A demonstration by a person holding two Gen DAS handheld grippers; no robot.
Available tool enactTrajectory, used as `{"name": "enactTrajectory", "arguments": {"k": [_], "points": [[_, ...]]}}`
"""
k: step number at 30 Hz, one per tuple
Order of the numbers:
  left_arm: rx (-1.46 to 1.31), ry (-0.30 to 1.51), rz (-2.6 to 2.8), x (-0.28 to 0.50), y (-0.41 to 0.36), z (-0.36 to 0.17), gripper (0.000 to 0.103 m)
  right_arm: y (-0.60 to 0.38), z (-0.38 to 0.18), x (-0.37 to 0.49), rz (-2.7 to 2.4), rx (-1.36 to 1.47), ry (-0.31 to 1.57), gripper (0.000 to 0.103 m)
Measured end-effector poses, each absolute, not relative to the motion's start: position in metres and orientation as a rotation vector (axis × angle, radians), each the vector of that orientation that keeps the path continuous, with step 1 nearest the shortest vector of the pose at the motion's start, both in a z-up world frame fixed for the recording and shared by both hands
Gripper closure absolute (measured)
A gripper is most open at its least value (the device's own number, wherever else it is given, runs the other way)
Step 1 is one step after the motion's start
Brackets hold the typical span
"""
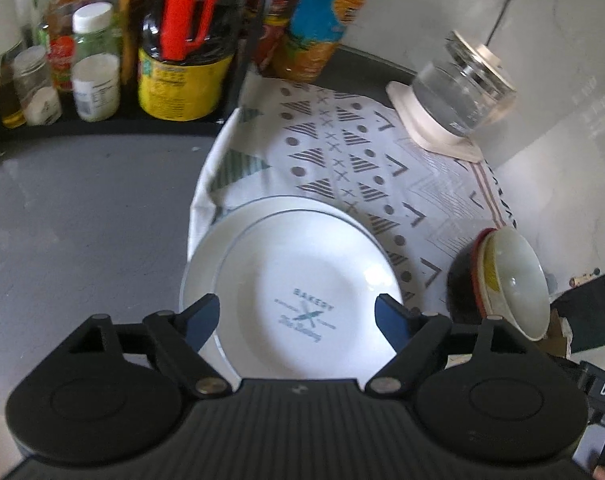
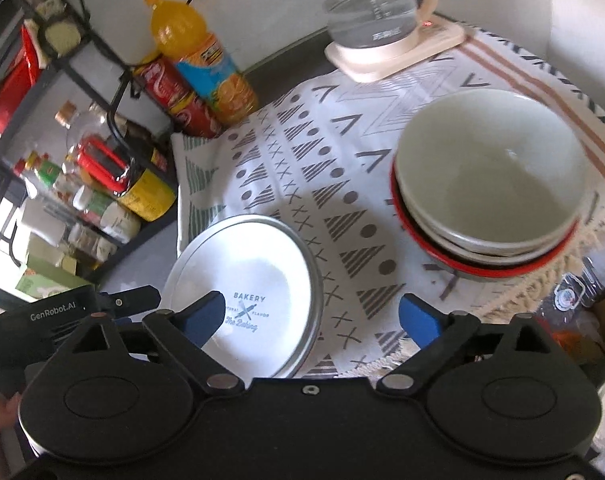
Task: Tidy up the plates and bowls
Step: 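Open both grippers and release the 'BAKERY' plate on the plate stack, then move both grippers toward the red bowl holding the white bowls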
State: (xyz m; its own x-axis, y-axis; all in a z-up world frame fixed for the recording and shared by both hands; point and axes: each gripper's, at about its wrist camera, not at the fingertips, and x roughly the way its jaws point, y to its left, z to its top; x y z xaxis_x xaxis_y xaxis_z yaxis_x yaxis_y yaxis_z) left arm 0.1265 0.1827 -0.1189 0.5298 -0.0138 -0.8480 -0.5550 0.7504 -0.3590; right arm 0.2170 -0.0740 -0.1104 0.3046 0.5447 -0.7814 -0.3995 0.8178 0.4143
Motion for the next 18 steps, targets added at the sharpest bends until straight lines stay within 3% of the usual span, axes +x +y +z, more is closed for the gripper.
{"name": "enactTrajectory", "arguments": {"k": [8, 18], "points": [[-0.628, 0.981, 0.3, 0.14, 0.155, -0.104, 0.013, -0.102, -0.102, 0.217, 0.601, 0.177, 1.083, 0.001], [-0.596, 1.001, 0.277, 0.165, 0.116, -0.1, 0.012, -0.138, -0.099, 0.235, 0.554, 0.218, 1.054, 0.0]]}}
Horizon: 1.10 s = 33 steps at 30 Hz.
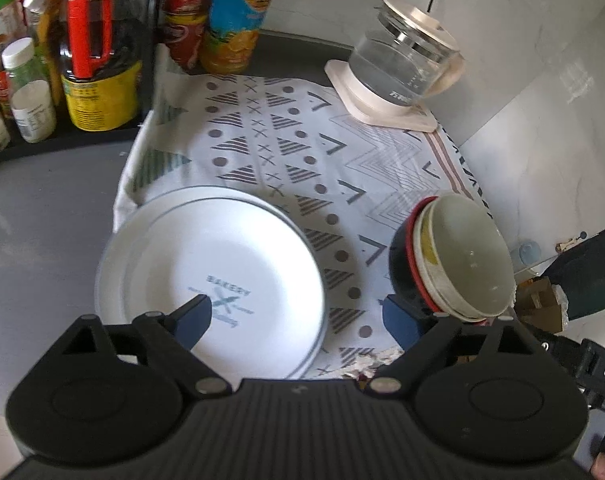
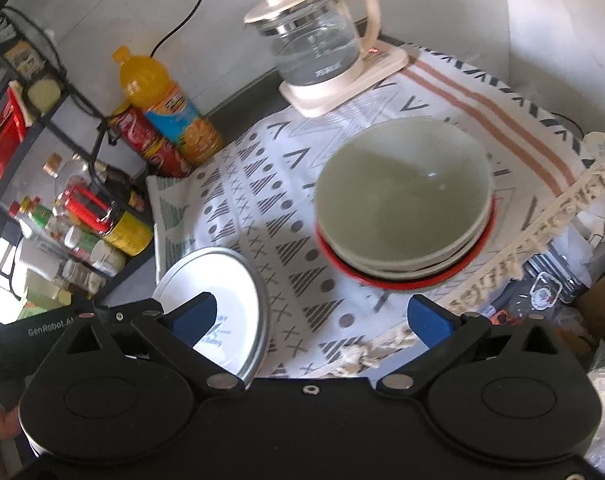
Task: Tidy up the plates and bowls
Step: 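Move both grippers toward the red bowl holding the white bowls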
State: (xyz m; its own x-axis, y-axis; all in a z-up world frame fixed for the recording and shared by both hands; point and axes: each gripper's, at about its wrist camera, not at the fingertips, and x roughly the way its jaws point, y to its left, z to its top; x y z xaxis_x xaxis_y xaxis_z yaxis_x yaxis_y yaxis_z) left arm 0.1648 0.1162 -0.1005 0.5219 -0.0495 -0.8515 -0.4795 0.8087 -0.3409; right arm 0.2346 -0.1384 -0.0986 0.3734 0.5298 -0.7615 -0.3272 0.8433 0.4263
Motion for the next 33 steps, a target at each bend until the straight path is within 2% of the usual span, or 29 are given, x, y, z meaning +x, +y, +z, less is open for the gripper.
{"name": "enactTrajectory", "arguments": {"k": [16, 24, 33], "points": [[-0.71, 1.011, 0.275, 0.226, 0.07, -0.119, 0.012, -0.193, -0.113, 0.303, 0.503, 0.201, 1.063, 0.003], [-0.79, 1.012, 0.28, 0.257, 0.052, -0.137, 0.015, -0.204, -0.132, 0.344, 0.523, 0.175, 1.115, 0.019], [-0.872, 1.033, 0.33, 0.279, 0.038, -0.164, 0.035, -0.199, -0.158, 0.381, 0.578, 0.13, 1.199, 0.037]]}}
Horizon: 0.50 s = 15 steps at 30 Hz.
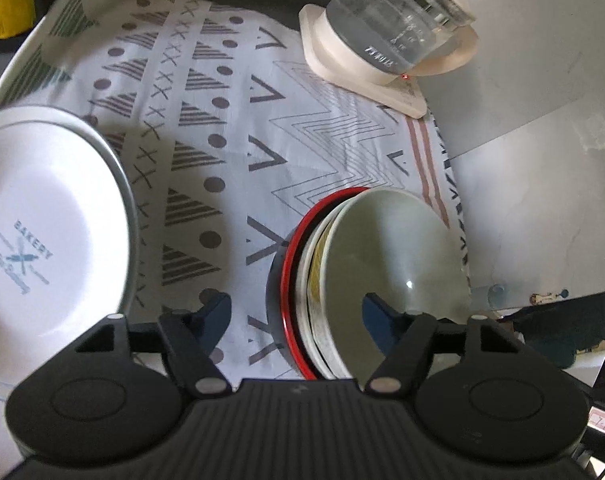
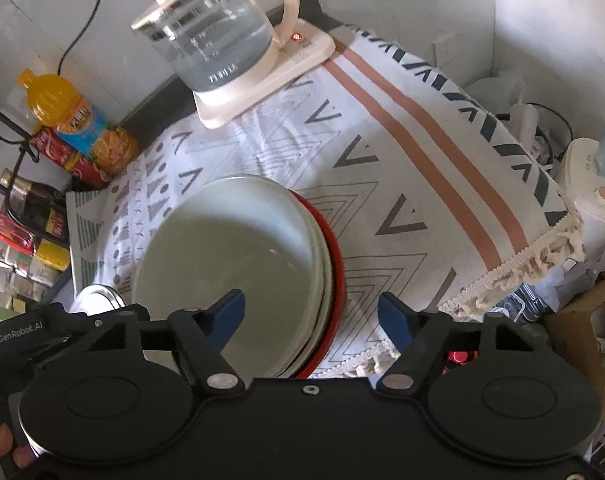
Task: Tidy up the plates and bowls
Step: 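Move both grippers toward the red bowl holding the white bowls, then close both grippers on the rim of the red bowl stack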
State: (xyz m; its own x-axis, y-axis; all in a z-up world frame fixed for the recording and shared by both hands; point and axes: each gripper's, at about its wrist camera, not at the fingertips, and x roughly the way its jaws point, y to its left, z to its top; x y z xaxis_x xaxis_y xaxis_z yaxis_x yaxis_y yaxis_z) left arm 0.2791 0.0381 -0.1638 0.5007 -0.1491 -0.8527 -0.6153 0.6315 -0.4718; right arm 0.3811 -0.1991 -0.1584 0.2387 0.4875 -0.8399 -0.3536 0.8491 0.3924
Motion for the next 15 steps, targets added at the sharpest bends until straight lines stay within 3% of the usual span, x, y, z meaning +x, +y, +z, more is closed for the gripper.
{"name": "enactTrajectory", "arguments": {"k": [4, 11, 12, 15], "points": [[-0.915, 1.046, 0.362, 0.284, 0.036, -0.178, 0.048, -0.196, -0.171, 0.395, 0.609, 0.105, 1.236, 0.042], [-0.965, 1.032, 0.416, 0.289, 0.031, -0.191, 0.067, -0.19, -0.188, 0.413, 0.674, 0.084, 1.301, 0.061], [-0.966, 1.033, 0.426, 0.29, 0.031, -0.192, 0.069, -0.189, -0.19, 0.414, 0.685, 0.08, 1.31, 0.068], [-0.972, 1.029, 0.448, 0.289, 0.03, -0.194, 0.071, -0.185, -0.192, 0.417, 0.699, 0.049, 1.315, 0.073]]}}
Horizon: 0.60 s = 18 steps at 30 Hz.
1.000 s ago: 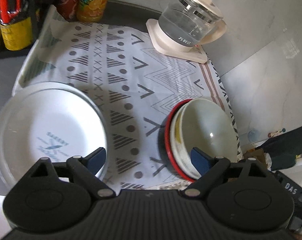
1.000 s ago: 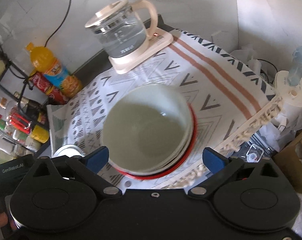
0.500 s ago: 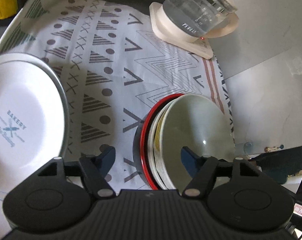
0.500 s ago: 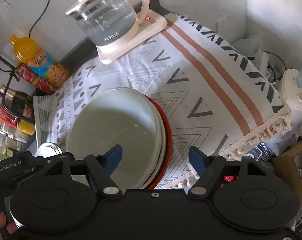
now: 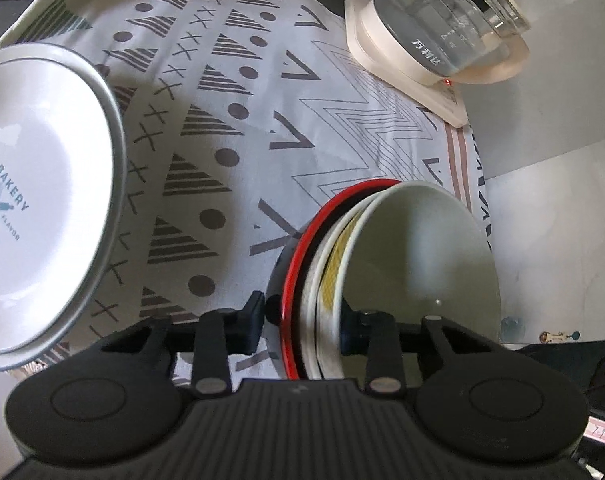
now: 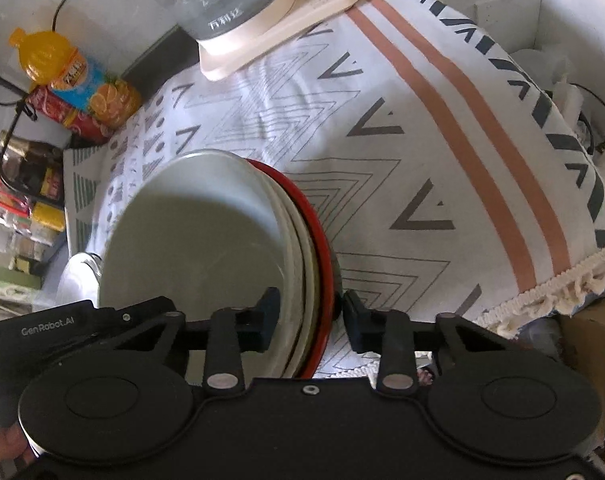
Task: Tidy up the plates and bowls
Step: 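Close both grippers on the rim of the red bowl stack, then carry the red bowl stack onto the plate stack with both grippers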
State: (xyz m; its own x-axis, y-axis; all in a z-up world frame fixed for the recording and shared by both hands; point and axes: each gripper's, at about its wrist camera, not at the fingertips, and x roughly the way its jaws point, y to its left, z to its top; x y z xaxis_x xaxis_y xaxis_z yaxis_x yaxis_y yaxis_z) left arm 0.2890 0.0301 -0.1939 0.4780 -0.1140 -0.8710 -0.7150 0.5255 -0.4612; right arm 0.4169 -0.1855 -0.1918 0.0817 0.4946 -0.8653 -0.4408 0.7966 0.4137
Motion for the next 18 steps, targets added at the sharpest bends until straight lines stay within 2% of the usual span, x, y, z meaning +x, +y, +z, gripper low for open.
{"name": "enactTrajectory", "arguments": {"k": [18], "points": [[-0.941, 0.985, 0.423, 0.277, 0.029, -0.174, 0.072, -0.183, -0.164, 0.412, 0.746, 0.036, 1.229, 0.074]]}}
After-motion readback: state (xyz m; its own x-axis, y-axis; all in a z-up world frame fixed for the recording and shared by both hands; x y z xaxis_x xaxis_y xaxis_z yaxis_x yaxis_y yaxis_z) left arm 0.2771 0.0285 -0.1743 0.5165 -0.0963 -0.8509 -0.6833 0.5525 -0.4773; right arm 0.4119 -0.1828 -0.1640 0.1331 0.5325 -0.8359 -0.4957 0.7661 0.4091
